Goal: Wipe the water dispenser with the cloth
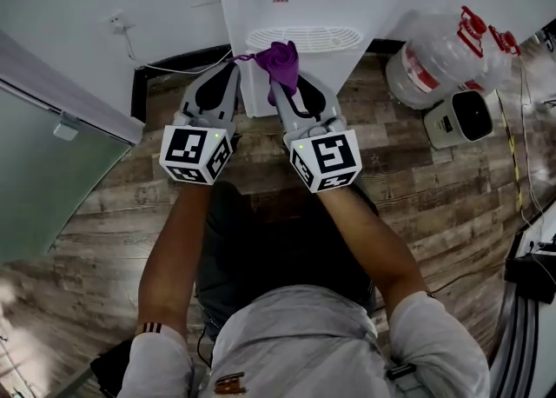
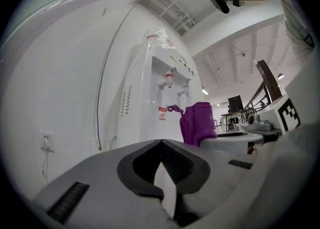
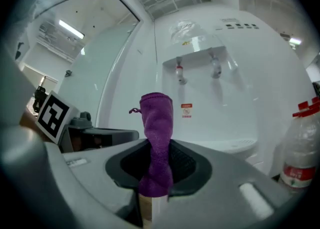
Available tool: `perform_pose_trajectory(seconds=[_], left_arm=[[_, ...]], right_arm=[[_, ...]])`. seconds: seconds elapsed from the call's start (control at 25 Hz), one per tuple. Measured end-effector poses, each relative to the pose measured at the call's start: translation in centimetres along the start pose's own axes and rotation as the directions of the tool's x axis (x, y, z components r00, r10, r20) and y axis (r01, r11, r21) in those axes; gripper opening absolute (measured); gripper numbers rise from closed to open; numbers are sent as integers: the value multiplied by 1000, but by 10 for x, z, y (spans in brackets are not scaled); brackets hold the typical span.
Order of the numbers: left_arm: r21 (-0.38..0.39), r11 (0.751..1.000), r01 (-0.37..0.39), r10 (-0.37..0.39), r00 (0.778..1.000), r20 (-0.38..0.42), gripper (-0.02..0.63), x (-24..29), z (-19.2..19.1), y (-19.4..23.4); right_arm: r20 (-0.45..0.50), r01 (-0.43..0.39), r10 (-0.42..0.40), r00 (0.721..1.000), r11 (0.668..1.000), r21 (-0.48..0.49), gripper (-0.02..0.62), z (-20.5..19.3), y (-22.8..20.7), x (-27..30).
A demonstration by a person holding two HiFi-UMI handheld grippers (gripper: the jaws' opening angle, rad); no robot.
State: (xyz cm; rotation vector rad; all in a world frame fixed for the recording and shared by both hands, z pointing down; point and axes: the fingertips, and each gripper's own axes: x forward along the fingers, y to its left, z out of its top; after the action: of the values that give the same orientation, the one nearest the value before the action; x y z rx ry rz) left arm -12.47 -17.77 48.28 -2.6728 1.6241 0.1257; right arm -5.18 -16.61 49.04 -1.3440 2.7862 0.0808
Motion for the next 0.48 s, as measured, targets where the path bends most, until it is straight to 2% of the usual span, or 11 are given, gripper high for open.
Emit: perform_pose_trajectory(seconds=[0.28, 0.48], left_arm=[[9, 1000, 11, -10, 997, -74, -2, 0, -39, 9], [8, 1000, 20, -19, 992, -121, -2, -1, -66, 20]], right_arm=[[-30, -6, 7, 1000, 999, 35, 98, -44, 34, 35], [-60, -2, 3, 998, 1000, 13, 98, -72, 41, 56]])
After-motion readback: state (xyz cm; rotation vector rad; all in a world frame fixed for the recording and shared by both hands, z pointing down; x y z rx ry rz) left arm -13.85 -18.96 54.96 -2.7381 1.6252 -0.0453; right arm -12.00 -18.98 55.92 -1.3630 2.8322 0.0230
